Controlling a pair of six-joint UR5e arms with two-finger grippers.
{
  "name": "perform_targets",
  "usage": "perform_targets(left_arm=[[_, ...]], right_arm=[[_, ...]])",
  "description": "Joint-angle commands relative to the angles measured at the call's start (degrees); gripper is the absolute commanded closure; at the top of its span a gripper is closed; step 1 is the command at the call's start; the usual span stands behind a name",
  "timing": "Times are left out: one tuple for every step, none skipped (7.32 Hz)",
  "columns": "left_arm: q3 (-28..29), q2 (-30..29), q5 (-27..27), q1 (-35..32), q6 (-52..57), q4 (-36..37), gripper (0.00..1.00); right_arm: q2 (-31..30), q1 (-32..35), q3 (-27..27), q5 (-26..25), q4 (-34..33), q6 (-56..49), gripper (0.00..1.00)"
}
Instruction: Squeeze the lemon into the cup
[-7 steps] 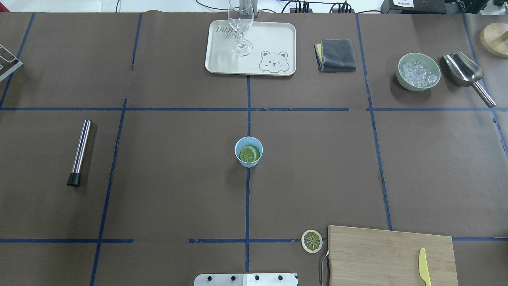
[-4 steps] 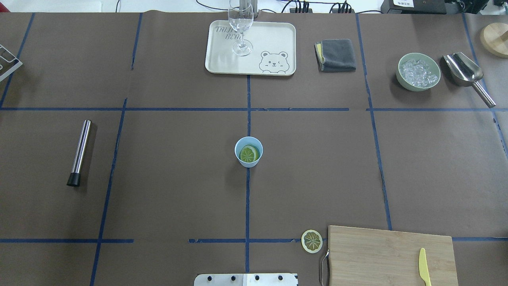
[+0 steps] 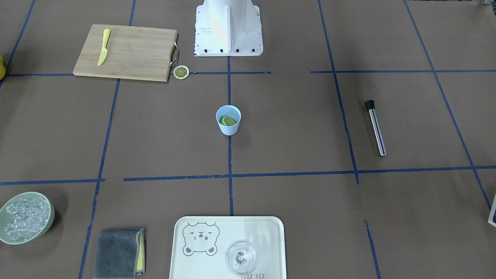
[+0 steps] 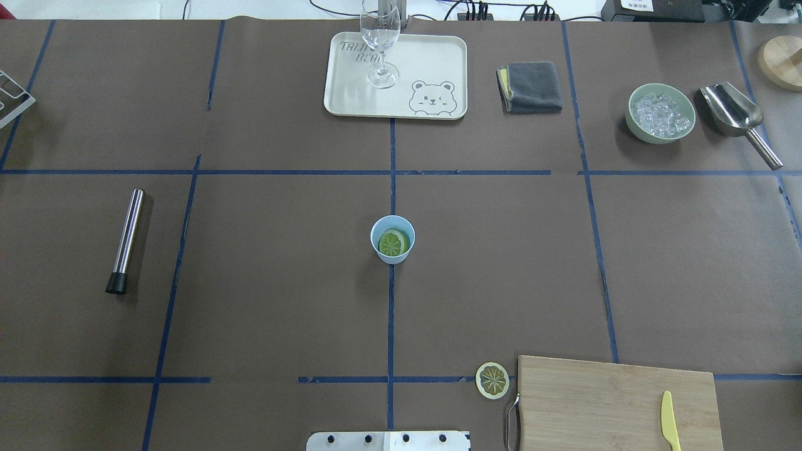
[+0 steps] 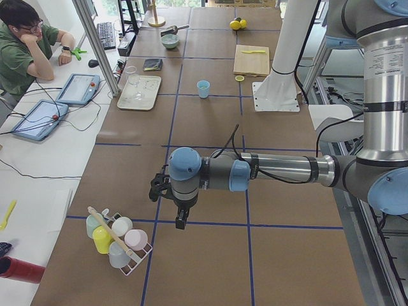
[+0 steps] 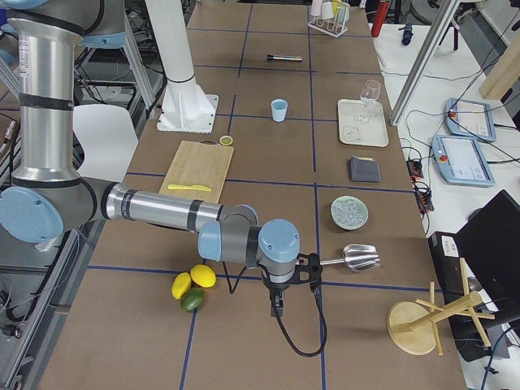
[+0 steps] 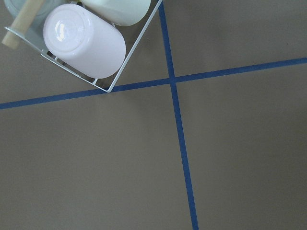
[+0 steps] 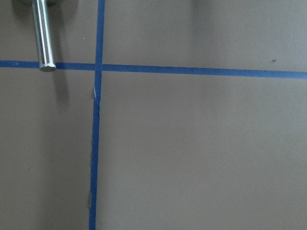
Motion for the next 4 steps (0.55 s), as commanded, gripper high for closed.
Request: perform_targets(left_arm=[[0.07, -0.01, -0.03, 0.06, 0.0, -0.05, 0.0], [-0.19, 0.07, -0.46, -0.02, 0.0, 0.03, 0.0], [-0.37, 0.07, -0.47, -0.02, 0.0, 0.12, 0.0], [-0.46, 0.07, -0.47, -0.02, 0.0, 0.12, 0.0]], right_arm=[[0.06, -0.09, 0.24, 2.46, 0.09, 0.36, 0.0], [0.15, -0.18, 0.24, 2.47, 0.17, 0.45, 0.0], [0.15, -0.26, 0.24, 2.48, 0.17, 0.45, 0.0], [0.15, -0.26, 0.16, 2.39, 0.17, 0.45, 0.0]])
